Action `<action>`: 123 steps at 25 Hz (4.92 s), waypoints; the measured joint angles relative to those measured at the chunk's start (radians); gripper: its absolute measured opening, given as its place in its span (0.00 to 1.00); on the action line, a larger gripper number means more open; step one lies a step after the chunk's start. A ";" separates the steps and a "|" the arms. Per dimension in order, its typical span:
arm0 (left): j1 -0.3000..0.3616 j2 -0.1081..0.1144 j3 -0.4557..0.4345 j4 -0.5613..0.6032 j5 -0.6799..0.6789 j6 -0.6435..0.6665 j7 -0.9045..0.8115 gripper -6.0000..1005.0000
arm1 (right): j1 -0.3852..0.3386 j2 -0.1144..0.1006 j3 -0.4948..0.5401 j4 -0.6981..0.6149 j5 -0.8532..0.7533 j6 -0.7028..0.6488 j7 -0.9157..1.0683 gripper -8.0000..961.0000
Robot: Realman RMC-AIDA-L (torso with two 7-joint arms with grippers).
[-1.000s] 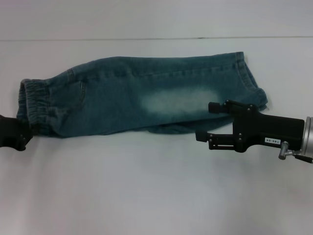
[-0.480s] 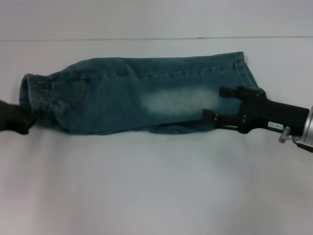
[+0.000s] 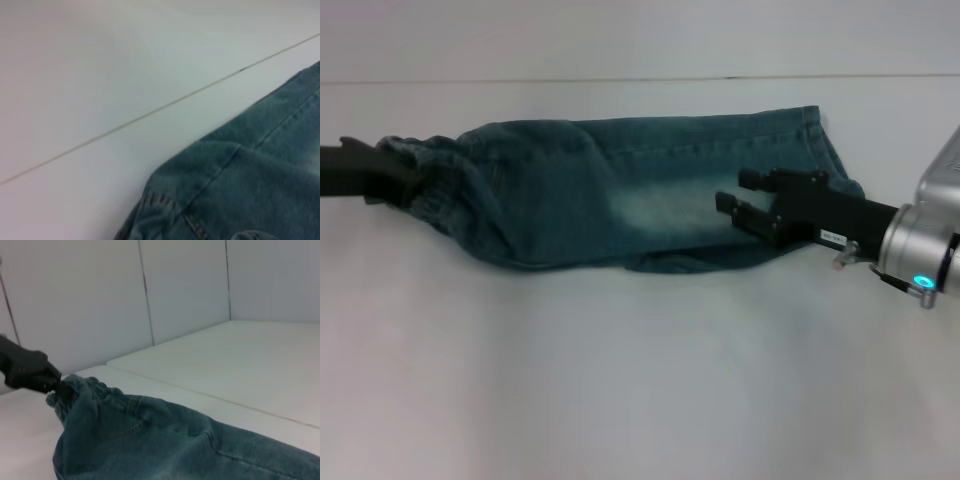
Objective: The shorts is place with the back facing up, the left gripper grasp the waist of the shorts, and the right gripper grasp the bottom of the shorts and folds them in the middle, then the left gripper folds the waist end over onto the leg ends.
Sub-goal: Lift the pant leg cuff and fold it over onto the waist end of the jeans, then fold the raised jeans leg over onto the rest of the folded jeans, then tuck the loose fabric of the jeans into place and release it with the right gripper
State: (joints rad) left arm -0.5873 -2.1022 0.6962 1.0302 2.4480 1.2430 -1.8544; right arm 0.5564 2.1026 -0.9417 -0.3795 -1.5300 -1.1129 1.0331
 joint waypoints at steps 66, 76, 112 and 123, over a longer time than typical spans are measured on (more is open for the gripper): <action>-0.545 -0.073 0.783 -0.179 -0.143 -0.324 -0.481 0.12 | -0.232 -0.022 0.177 -0.222 -0.291 -0.459 0.084 0.01; -0.531 -0.073 1.015 -0.169 -0.277 -0.441 -0.447 0.13 | -0.190 -0.016 0.169 -0.217 -0.324 -0.425 0.111 0.01; 0.193 -0.057 0.237 -0.223 -0.664 0.167 0.512 0.94 | 0.206 0.008 -0.291 -0.938 -1.202 -0.488 1.285 0.68; 0.228 -0.058 0.174 -0.255 -0.664 0.177 0.545 0.94 | 0.209 0.019 -0.524 -0.970 -1.361 -0.394 1.440 0.85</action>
State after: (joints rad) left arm -0.3589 -2.1606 0.8699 0.7751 1.7842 1.4201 -1.3097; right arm 0.7653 2.1213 -1.4653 -1.3494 -2.8911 -1.5067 2.4735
